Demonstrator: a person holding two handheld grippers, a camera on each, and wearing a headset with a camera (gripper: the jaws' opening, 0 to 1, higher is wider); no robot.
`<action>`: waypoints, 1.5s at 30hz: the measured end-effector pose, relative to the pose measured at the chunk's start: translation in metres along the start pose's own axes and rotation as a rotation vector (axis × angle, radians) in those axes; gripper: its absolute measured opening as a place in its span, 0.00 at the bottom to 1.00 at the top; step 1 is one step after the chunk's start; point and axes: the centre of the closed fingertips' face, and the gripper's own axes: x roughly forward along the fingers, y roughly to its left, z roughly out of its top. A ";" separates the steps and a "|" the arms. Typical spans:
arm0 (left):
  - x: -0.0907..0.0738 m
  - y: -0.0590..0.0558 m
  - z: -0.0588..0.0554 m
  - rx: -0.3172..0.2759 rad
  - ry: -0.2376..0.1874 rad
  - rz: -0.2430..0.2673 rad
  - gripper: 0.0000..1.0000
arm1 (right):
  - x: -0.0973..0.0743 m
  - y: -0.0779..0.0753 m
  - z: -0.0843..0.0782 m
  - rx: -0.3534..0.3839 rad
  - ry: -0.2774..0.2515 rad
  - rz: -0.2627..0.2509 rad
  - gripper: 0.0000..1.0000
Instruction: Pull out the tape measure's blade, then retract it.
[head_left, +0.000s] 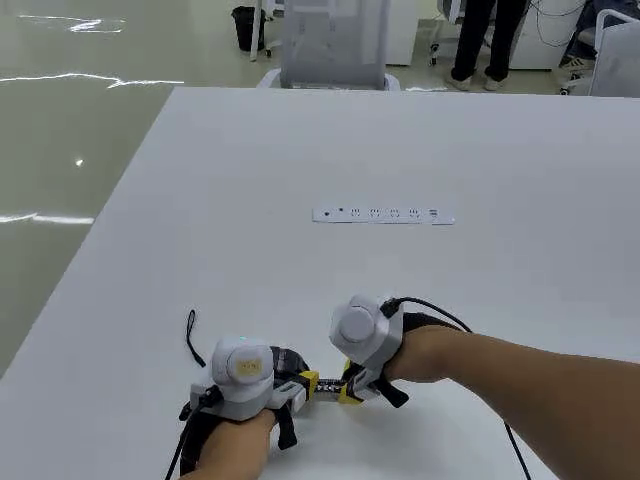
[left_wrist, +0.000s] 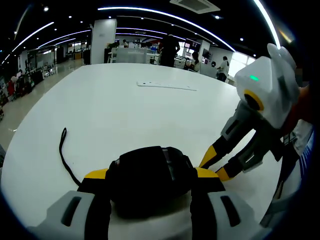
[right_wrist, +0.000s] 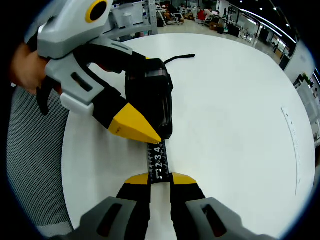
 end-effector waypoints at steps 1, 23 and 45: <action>0.000 0.000 0.000 0.000 0.000 0.000 0.61 | 0.000 0.000 0.000 -0.001 0.000 0.000 0.14; 0.000 0.001 0.000 -0.011 -0.002 -0.004 0.61 | 0.005 0.001 0.011 -0.011 -0.042 -0.001 0.14; 0.000 0.001 0.000 -0.027 -0.005 -0.009 0.61 | 0.010 0.003 0.024 -0.010 -0.077 0.007 0.14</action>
